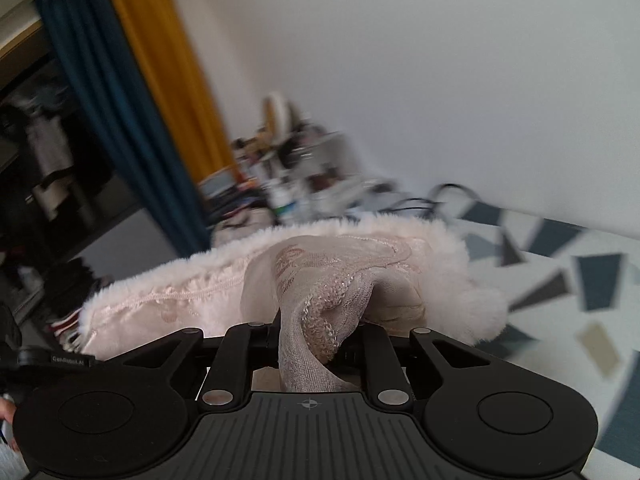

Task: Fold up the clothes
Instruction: 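Lift the folded jacket with both grippers and carry it to the clothes stack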

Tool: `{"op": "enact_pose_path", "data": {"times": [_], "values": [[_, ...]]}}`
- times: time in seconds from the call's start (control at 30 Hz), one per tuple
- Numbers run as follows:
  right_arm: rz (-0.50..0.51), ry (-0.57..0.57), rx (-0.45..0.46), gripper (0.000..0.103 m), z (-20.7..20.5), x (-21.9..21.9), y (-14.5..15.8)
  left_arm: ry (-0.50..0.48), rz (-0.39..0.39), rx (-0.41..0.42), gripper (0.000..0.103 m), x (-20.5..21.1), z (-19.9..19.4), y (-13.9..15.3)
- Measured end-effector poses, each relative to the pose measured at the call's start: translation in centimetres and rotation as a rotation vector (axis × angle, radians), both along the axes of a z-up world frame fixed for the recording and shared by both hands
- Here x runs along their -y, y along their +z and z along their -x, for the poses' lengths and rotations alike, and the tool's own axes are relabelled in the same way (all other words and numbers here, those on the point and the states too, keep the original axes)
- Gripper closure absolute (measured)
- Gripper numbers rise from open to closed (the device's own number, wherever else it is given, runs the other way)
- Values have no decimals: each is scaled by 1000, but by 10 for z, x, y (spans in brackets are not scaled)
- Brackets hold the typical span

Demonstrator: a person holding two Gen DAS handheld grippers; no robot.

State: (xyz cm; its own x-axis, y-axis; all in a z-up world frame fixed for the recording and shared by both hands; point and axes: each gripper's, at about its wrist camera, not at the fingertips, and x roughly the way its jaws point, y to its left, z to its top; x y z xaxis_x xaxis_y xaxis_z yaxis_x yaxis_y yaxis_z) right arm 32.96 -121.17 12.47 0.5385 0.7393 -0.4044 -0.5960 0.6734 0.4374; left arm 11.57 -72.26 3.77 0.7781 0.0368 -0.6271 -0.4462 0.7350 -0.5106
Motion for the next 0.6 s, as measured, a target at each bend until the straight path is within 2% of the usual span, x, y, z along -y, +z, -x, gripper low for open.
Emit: {"op": "enact_pose_path", "data": {"times": [0.17,0.27,0.4,0.6], "values": [[-18,154,1,89,20,-114,29,178,69,74,95,-89,95,-2],[-26,270,26,89,42,-199,51,292,60,109,95,-147,156,3],[-66,412,42,89,75,-315,78,451,-1,160,95,-214,244,26],[-142,607,43,89,132,-465,103,660,-128,182,95,-269,356,63]]}}
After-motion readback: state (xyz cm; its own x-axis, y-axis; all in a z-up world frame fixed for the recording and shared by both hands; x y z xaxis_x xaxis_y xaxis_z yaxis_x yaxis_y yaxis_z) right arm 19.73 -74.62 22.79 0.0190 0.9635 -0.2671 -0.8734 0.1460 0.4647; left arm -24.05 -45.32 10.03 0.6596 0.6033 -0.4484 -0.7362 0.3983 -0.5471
